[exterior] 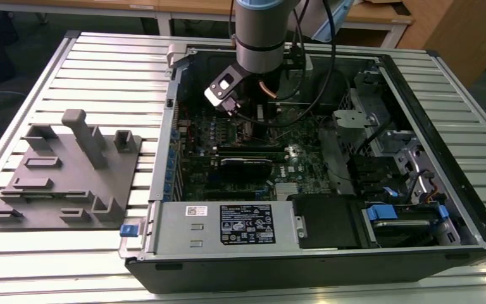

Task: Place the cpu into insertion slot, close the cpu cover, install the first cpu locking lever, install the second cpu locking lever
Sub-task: 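Place the cpu into insertion slot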

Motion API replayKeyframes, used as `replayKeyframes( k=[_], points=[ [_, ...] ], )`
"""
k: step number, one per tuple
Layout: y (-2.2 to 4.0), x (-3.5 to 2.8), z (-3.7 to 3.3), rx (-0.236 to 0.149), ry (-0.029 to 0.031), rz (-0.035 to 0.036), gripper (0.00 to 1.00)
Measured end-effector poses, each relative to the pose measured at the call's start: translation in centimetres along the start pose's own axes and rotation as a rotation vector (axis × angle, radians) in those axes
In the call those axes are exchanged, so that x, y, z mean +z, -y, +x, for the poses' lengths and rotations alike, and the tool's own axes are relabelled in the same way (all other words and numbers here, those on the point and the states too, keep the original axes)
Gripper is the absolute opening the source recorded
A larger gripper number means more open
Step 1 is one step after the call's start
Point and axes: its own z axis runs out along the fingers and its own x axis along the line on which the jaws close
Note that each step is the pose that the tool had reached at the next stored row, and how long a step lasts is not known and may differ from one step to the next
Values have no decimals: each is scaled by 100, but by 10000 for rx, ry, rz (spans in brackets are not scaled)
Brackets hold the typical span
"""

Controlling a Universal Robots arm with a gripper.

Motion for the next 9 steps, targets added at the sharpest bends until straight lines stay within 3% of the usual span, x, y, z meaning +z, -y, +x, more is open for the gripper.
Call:
replayKeyframes(
  k=[9],
  points=[
    [6,66,5,91,6,-1,54]
  ],
)
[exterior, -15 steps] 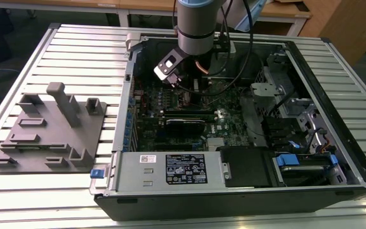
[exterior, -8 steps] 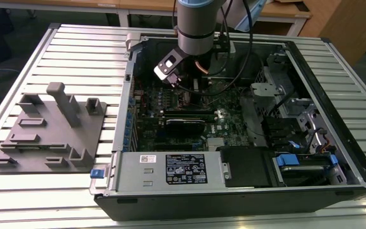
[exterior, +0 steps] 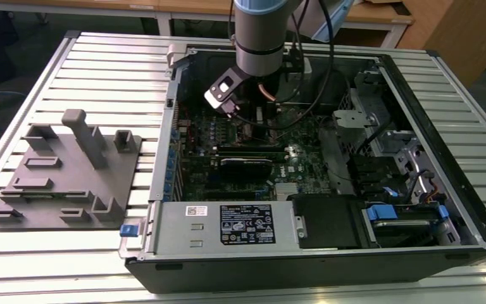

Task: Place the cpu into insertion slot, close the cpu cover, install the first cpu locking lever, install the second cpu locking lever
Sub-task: 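Place the cpu into insertion slot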

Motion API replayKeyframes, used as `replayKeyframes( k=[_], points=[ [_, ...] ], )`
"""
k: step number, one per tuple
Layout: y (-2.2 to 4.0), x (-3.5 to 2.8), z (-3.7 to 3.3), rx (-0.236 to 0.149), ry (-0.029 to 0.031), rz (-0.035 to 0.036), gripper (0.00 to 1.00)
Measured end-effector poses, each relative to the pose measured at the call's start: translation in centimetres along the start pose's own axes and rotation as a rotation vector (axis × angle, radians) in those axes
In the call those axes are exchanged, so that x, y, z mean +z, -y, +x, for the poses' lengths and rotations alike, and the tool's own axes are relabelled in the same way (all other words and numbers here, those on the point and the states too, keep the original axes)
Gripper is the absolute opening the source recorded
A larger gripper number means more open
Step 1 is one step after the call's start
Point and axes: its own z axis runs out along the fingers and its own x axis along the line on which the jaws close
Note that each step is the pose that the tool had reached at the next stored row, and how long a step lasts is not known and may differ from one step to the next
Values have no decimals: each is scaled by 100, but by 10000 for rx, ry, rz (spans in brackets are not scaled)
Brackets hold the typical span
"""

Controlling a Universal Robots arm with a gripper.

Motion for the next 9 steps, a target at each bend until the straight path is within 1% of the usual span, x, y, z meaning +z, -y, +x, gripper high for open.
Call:
replayKeyframes(
  k=[3,9],
  points=[
    [1,4,-1,232,22,-8,54],
    [11,6,0,243,20,-11,54]
  ],
)
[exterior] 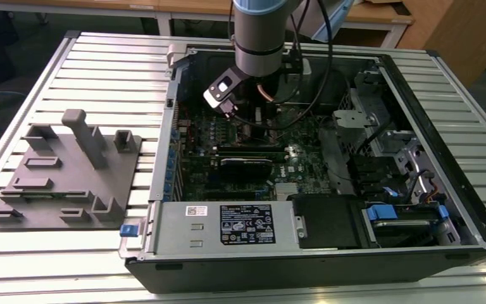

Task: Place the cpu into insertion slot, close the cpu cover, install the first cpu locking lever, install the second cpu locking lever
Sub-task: 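Place the cpu into insertion slot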

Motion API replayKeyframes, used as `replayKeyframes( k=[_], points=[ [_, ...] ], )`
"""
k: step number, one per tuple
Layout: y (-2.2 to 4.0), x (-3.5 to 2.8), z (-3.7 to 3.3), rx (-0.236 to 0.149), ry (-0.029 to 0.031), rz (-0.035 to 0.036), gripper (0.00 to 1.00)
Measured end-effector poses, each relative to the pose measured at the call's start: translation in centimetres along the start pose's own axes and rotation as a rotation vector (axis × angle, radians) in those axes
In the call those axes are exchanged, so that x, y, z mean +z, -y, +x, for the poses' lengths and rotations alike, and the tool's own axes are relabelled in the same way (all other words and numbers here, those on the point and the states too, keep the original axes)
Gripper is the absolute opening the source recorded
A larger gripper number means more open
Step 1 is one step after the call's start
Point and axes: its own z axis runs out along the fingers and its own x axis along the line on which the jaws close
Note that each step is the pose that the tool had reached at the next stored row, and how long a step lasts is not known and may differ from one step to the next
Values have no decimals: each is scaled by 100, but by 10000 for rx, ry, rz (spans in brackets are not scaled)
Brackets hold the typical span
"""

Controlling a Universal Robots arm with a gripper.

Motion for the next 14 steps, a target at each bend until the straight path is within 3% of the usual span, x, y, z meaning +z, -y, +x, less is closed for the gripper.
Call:
replayKeyframes(
  k=[14],
  points=[
    [7,17,9,-1,1,1,54]
  ],
)
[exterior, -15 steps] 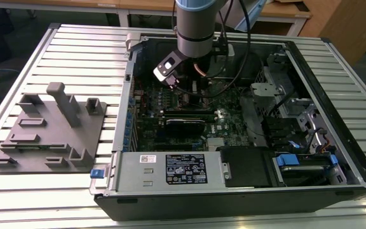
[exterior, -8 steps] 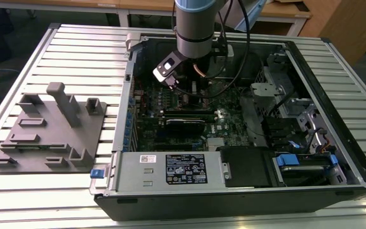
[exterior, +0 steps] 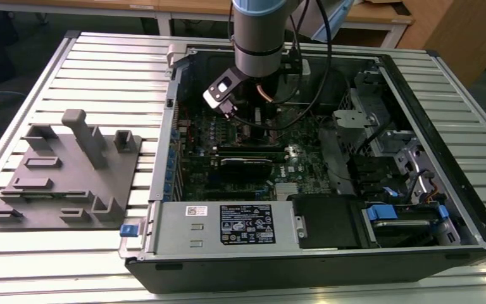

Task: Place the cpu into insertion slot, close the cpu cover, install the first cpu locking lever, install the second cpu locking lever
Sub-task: 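Place the cpu into insertion slot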

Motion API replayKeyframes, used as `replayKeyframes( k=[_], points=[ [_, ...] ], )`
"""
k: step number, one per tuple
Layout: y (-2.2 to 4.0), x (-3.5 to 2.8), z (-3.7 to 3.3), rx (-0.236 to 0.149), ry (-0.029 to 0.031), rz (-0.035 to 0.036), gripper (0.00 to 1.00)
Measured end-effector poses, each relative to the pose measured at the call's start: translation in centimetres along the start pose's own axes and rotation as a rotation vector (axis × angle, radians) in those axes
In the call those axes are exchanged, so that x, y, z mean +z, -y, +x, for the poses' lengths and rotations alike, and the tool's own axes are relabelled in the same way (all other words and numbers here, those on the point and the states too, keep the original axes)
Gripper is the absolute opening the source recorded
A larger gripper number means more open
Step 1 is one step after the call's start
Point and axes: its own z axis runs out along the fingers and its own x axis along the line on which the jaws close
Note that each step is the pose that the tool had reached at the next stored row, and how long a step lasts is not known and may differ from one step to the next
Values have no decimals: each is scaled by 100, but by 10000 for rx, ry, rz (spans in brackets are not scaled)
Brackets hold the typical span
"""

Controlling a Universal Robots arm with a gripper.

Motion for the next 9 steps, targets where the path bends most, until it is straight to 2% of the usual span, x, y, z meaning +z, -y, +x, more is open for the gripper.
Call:
replayKeyframes(
  k=[9],
  points=[
    [0,0,-1,-144,-35,7,54]
  ],
)
